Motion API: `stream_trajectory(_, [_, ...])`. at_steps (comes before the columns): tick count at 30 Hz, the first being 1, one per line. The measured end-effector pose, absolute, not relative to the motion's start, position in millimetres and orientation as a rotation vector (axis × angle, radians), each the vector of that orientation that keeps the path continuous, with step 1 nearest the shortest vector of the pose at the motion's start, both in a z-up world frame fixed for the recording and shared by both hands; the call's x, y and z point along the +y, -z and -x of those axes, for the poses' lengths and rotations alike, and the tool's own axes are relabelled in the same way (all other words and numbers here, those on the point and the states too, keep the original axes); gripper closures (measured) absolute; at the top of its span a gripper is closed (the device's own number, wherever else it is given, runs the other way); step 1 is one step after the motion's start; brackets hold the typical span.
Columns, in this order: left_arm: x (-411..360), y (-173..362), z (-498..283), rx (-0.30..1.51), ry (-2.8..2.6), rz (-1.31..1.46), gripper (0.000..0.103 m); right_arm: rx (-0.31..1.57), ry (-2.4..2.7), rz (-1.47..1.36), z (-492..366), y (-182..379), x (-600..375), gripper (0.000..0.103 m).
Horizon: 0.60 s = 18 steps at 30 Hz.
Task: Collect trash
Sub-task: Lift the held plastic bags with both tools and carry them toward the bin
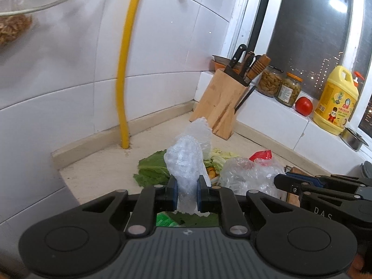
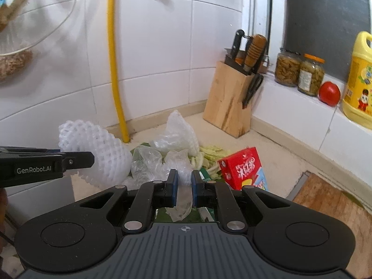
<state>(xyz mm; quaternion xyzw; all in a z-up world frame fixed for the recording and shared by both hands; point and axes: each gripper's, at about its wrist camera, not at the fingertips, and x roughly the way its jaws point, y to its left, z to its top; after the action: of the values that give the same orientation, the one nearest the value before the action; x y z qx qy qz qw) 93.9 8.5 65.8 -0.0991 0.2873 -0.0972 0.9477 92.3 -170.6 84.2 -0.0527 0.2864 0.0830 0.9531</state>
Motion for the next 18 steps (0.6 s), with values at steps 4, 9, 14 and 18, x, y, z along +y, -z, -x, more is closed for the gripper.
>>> stream_trajectory(4, [13, -67, -88, 0.581, 0.174, 0.195, 0.093, 0.580, -0.187, 0.112, -91, -85, -163, 0.086])
stream_trajectory(9, [22, -68, -80, 0.570, 0.143, 0.193, 0.093, 0.582, -0.219, 0.121, -88, -85, -152, 0.086])
stream_trajectory(14, [32, -66, -70, 0.562, 0.103, 0.192, 0.093, 0.579, -0.258, 0.137, -86, -86, -136, 0.086])
stream_trajectory(18, [45, -64, -60, 0.553, 0.050, 0.183, 0.093, 0.585, -0.305, 0.155, -86, -84, -118, 0.086])
